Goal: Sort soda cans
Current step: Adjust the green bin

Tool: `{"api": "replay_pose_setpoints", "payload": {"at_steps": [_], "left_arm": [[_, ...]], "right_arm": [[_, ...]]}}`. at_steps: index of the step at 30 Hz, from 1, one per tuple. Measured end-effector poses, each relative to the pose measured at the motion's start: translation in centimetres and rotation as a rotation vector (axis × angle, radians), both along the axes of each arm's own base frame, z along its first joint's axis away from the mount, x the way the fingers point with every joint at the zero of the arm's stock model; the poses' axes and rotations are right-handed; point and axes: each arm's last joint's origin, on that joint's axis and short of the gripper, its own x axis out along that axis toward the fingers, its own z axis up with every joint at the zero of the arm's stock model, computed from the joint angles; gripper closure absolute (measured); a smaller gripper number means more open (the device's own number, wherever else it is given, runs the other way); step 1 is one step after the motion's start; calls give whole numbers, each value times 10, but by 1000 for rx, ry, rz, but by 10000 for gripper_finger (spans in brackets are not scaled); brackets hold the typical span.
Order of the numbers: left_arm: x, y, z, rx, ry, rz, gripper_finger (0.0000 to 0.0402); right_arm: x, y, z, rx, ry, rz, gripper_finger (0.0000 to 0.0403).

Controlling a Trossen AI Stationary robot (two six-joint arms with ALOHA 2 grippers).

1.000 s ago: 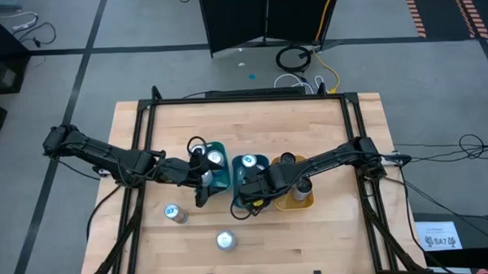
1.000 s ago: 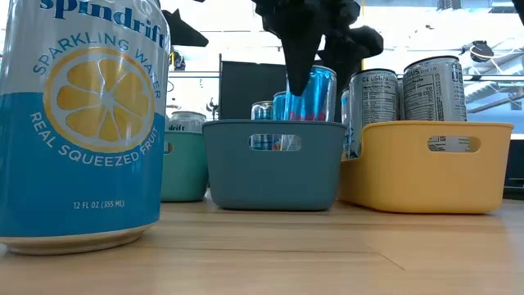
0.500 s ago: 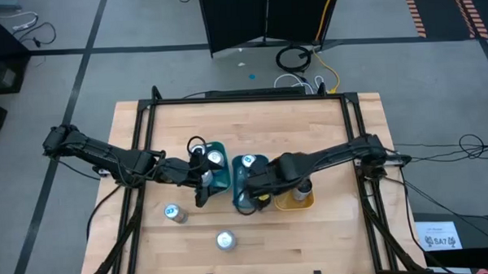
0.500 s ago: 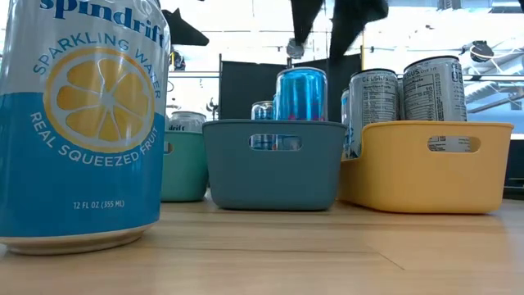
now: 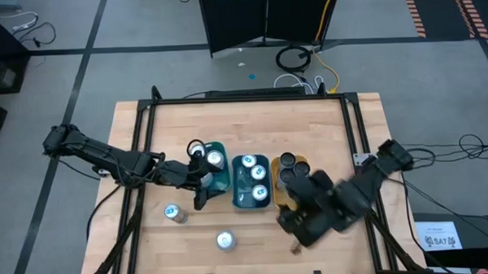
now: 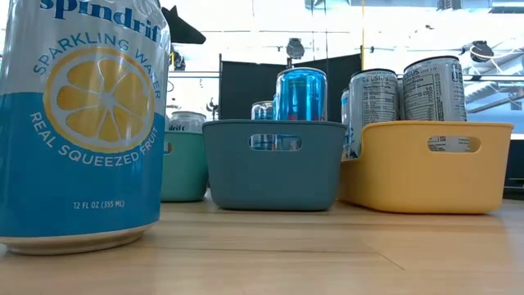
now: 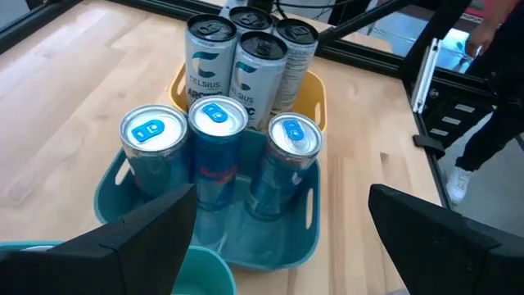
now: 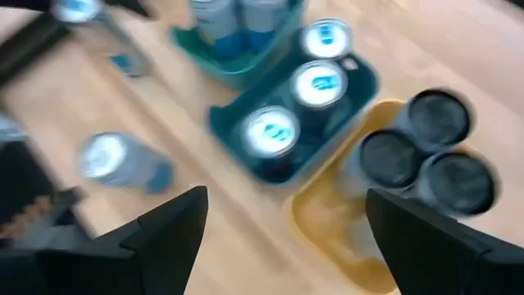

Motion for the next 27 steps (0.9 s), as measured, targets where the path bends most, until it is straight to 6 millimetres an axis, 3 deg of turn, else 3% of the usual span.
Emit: {"api": "replay_pose_setpoints", "payload": {"at_steps": [8, 12, 19, 23, 27], "left_arm": [[-1, -2, 0, -112, 5, 54, 33], [-1, -2, -1, -115, 8, 56, 33], [-1, -1, -1, -173, 17, 97, 56], [-1, -1, -2, -197, 19, 112, 80], [-1, -1, 2, -188, 40, 116, 86]], "right_arm": [[-46, 62, -10, -19, -191, -35, 80], [-68, 83, -39, 0, -190, -88, 80], [-100, 105, -110, 121, -54, -264, 80], [-102, 118, -135, 223, -78, -247, 80], [-101, 121, -148, 268, -98, -244, 80]]}}
